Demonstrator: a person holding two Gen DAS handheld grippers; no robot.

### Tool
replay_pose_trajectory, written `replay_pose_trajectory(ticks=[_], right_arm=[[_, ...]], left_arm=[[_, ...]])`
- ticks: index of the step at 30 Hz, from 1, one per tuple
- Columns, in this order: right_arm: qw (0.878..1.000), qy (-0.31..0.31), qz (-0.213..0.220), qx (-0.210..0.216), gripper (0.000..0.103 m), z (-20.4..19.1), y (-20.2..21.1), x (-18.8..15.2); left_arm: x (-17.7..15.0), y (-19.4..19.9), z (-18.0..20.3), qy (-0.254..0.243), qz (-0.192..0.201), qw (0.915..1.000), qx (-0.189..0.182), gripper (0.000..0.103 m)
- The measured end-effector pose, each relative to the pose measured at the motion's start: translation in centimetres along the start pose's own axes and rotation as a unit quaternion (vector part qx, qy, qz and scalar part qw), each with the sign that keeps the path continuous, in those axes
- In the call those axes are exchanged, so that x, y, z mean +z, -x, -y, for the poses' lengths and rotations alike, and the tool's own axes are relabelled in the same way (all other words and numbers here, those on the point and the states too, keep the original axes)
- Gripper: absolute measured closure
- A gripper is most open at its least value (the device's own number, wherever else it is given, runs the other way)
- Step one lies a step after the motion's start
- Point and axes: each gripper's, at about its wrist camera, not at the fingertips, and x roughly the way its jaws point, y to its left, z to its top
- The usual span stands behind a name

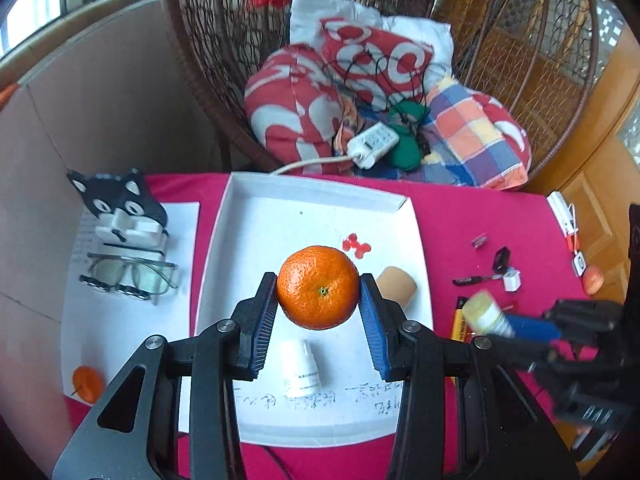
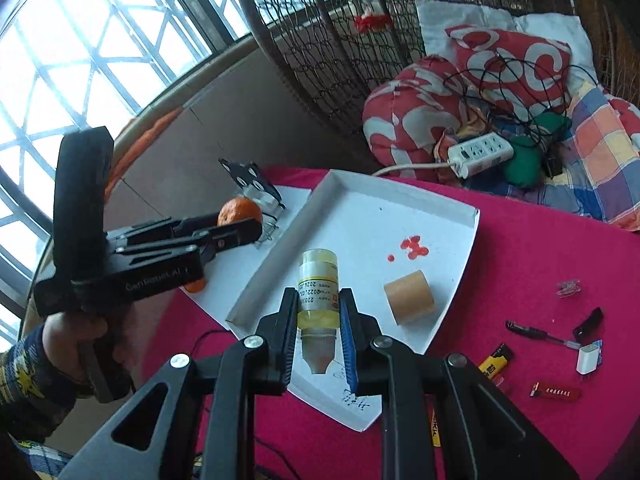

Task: Organize rigid objects
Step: 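Carry orange and dropper bottle into the white tray and open both tools, then swing both tools away from the tray toward the lighters and box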

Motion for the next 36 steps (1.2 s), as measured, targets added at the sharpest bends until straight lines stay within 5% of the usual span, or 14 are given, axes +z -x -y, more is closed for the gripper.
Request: replay_pose_trajectory(ticks=[9,14,16,17,18,19,20,21,36], right_arm=[[0.995,-0.02,-0.086,-0.043,0.085,0.8,-6.9,-2.3],[0.994,-0.04,-0.094,-0.047,0.084,0.7,-8.5,-2.1],[0.994,-0.037,-0.086,-0.051,0.083,0.3,-8.4,-2.2],[0.995,-0.035,-0.083,-0.052,0.078,0.2,-8.3,-2.2],[0.995,-0.034,-0.079,-0.057,0.058,0.1,-8.1,-2.3],[0.995,-0.035,-0.075,-0.06,0.04,0.1,-8.0,-2.3],[0.995,-0.04,-0.067,-0.061,0.009,0.2,-7.6,-2.3],[0.995,-0.046,-0.057,-0.061,0.0,0.4,-7.2,-2.4],[0.985,-0.151,0.03,-0.079,0.0,7.0,-0.1,-3.9]], left_arm=[[-0.9,-6.6,-1.3,0.025,-0.079,0.9965,0.008,0.063],[-1.2,-7.7,-1.7,0.028,-0.099,0.9944,0.026,0.062],[-1.4,-7.5,-2.1,0.039,-0.089,0.9949,0.027,0.053],[-1.5,-7.4,-2.3,0.047,-0.084,0.9949,0.029,0.03],[-1.6,-7.1,-2.5,0.053,-0.077,0.995,0.035,0.012],[-1.6,-6.8,-2.8,0.059,-0.065,0.9952,0.043,0.009],[-1.7,-6.4,-2.9,0.063,-0.055,0.9952,0.05,0.009],[-1.6,-6.2,-3.0,0.065,-0.051,0.9948,0.058,0.009],[-2.9,-2.9,2.5,0.034,-0.02,0.9983,0.044,0.008]])
